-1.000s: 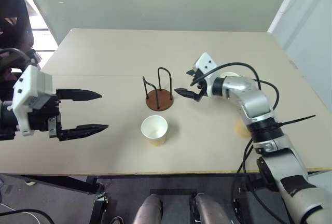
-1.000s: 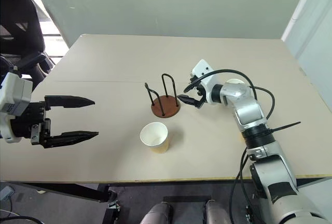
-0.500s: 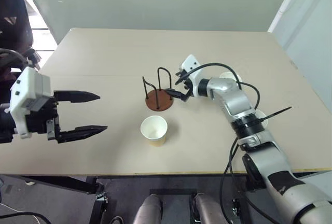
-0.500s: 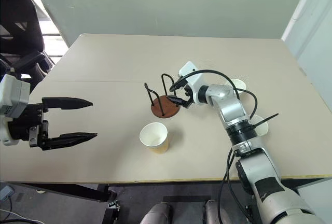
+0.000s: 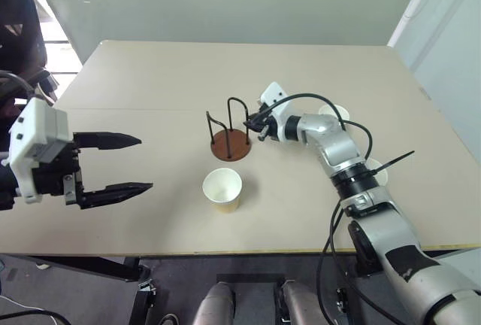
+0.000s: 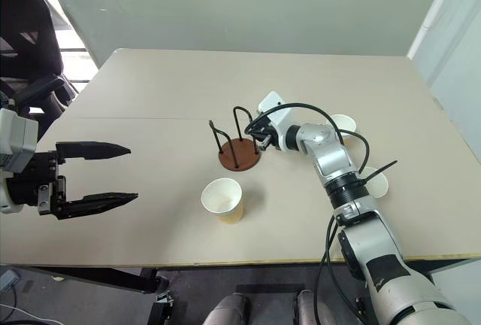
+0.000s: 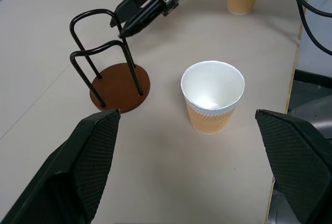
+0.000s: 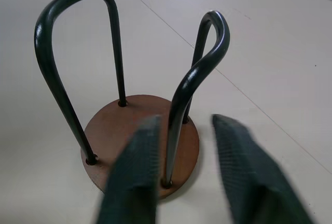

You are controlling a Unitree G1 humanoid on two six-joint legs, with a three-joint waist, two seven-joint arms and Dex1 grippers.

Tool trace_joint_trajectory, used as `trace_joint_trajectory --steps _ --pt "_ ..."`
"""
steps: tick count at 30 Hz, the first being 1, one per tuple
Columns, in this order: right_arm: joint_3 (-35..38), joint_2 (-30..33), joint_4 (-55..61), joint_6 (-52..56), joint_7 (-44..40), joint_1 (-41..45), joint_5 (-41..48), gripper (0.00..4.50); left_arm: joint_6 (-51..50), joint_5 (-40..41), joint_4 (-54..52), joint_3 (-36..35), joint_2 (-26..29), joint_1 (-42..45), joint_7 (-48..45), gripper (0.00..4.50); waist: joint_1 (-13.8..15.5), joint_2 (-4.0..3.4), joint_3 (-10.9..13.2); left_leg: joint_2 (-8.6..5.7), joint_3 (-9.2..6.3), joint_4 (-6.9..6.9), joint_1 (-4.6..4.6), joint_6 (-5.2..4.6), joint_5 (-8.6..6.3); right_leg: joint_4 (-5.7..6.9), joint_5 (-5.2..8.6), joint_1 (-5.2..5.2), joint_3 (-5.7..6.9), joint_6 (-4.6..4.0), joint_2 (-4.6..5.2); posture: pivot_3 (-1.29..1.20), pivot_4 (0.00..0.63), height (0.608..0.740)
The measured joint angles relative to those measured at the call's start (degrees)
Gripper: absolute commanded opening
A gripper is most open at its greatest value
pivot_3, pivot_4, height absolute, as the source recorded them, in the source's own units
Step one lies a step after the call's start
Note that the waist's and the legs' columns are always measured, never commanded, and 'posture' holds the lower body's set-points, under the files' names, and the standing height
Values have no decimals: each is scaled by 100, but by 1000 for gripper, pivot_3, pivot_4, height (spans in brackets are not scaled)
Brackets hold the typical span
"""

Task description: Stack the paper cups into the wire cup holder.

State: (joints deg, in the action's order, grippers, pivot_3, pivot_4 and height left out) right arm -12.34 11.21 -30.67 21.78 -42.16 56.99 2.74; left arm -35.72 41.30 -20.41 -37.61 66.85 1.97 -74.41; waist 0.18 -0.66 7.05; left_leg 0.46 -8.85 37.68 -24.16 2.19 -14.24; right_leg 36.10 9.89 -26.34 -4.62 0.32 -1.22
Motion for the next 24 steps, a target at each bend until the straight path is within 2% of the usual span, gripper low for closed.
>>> trace_joint_trajectory --steps 2,8,13,18,24 --pt "6 -1 -2 -10 11 3 -10 88 0 1 0 0 -1 0 1 4500 0 0 0 1 0 0 0 0 0 0 0 0 0 0 0 0 150 740" --pt "10 197 204 236 40 -2 -59 88 1 1 2 1 -1 8 5 4500 13 0 0 1 0 2 -1 2 0 0 -1 1 0 -1 -1 0 150 740" --pt "15 1025 1295 889 -232 -323 -62 88 9 -3 24 7 -1 25 -3 4500 46 3 -2 1 2 6 -2 9 -4 -3 -1 6 2 0 0 0 150 740" --pt "14 1821 2584 1357 -864 -1032 193 88 89 -16 99 162 0 211 -21 4500 42 3 -2 14 8 12 -1 11 -4 0 -19 7 2 29 -12 0 150 740" --pt "43 2510 3264 1362 -1703 -1402 670 88 221 -49 357 633 12 578 -66 4500 27 3 -2 32 10 34 10 10 -1 19 -4 13 -3 -1 -35 0 150 740"
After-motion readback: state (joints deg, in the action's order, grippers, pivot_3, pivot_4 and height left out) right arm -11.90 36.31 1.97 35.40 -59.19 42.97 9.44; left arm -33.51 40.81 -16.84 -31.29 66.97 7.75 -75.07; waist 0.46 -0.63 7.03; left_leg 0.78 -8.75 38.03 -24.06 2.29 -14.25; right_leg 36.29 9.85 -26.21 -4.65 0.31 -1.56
